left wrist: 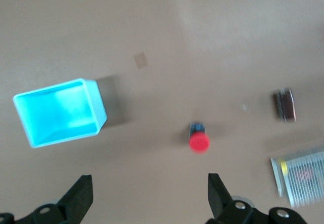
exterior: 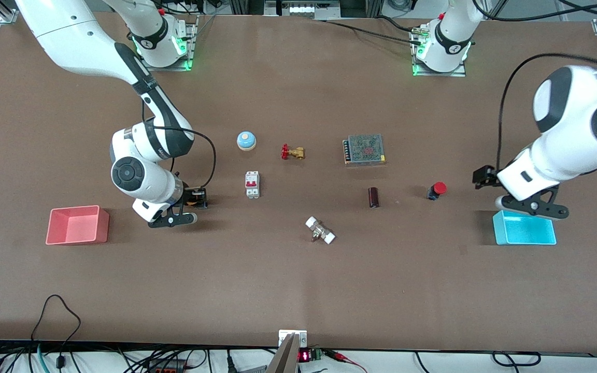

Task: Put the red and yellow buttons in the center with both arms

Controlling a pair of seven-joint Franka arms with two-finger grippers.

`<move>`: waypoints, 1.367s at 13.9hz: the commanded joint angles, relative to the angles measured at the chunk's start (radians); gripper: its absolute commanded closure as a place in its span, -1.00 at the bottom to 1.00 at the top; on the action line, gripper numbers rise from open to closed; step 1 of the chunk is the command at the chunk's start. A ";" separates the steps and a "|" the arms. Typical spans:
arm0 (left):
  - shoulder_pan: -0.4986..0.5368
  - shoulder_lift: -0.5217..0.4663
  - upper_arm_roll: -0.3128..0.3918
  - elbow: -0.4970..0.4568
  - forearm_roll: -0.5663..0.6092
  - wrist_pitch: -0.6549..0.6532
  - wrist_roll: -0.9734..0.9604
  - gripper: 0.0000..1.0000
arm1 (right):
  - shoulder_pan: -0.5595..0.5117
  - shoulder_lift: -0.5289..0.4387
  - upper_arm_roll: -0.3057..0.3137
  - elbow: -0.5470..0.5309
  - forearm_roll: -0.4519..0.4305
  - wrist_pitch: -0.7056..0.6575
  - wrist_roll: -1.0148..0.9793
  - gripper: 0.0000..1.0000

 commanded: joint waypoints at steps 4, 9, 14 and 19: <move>-0.088 -0.172 0.108 -0.024 -0.085 -0.057 0.031 -1.00 | -0.002 -0.001 0.003 -0.003 -0.010 0.010 0.006 -0.35; -0.162 -0.290 0.201 -0.147 -0.019 0.034 0.039 -1.00 | -0.009 -0.035 0.003 0.017 0.010 0.000 -0.007 -1.00; -0.153 -0.265 0.197 -0.092 -0.049 -0.083 0.037 -1.00 | -0.046 -0.229 0.003 0.017 0.063 -0.100 -0.007 -1.00; -0.150 -0.264 0.194 -0.091 -0.084 -0.086 0.044 -1.00 | -0.132 -0.436 -0.035 0.049 0.060 -0.313 -0.025 -1.00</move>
